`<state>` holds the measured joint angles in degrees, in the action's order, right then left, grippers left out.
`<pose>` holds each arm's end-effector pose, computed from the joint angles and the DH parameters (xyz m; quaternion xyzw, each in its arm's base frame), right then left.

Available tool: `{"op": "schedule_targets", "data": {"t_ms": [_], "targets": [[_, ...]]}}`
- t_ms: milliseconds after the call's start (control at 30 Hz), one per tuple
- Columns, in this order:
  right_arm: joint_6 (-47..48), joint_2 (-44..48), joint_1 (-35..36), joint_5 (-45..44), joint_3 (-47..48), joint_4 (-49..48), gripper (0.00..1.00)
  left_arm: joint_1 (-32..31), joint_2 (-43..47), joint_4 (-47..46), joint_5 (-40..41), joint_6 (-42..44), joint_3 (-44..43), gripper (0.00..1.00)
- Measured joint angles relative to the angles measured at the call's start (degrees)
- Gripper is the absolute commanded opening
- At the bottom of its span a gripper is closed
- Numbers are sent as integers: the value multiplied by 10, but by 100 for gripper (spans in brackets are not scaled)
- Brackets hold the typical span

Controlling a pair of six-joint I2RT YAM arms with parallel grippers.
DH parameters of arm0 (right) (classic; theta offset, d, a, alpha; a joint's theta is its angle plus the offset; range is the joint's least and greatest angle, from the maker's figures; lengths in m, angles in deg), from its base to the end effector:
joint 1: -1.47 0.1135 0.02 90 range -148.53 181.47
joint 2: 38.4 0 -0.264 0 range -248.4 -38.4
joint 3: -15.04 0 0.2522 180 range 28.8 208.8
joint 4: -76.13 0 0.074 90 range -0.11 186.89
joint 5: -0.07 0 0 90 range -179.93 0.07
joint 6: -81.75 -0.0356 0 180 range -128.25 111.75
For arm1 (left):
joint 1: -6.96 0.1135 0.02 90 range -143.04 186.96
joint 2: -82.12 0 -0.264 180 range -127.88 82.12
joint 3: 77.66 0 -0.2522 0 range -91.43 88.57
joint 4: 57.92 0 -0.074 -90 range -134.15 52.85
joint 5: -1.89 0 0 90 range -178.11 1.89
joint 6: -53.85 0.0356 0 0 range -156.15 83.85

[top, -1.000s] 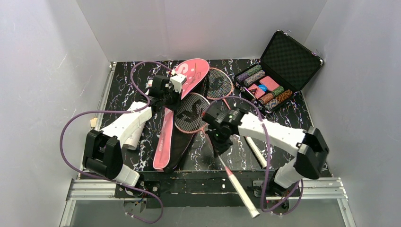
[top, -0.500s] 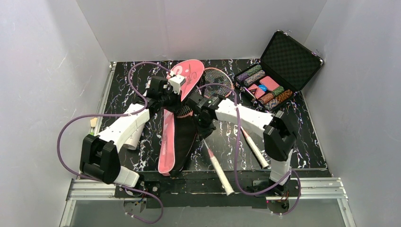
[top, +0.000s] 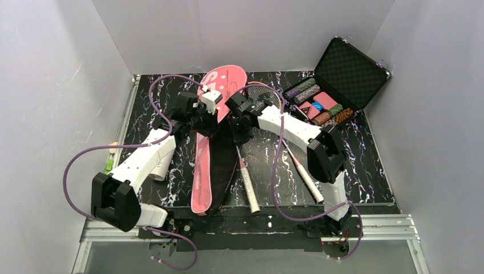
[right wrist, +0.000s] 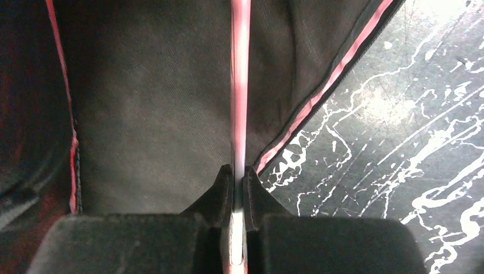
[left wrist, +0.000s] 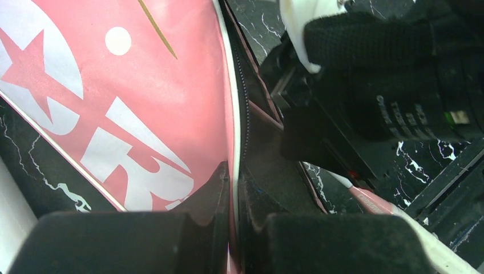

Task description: Pack up the badminton gear

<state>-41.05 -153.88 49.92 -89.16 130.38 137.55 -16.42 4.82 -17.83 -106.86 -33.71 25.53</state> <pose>0.2901 0.3281 0.2548 -0.1336 0.9601 0.1649 0.1822 0.2671 -0.1279 0.2988 0.2666 0.8584 -0.2205 0.3787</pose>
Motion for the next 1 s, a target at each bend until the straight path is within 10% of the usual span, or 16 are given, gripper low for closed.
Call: {"op": "schedule_targets", "data": {"t_ms": [667, 1000], "targets": [[-106, -45, -49, 127, -2, -123, 23, 2, -16, -7, -2, 18, 17, 0], [-127, -57, -61, 178, -1, -159, 62, 3, -31, -5, 4, 21, 18, 0]]}}
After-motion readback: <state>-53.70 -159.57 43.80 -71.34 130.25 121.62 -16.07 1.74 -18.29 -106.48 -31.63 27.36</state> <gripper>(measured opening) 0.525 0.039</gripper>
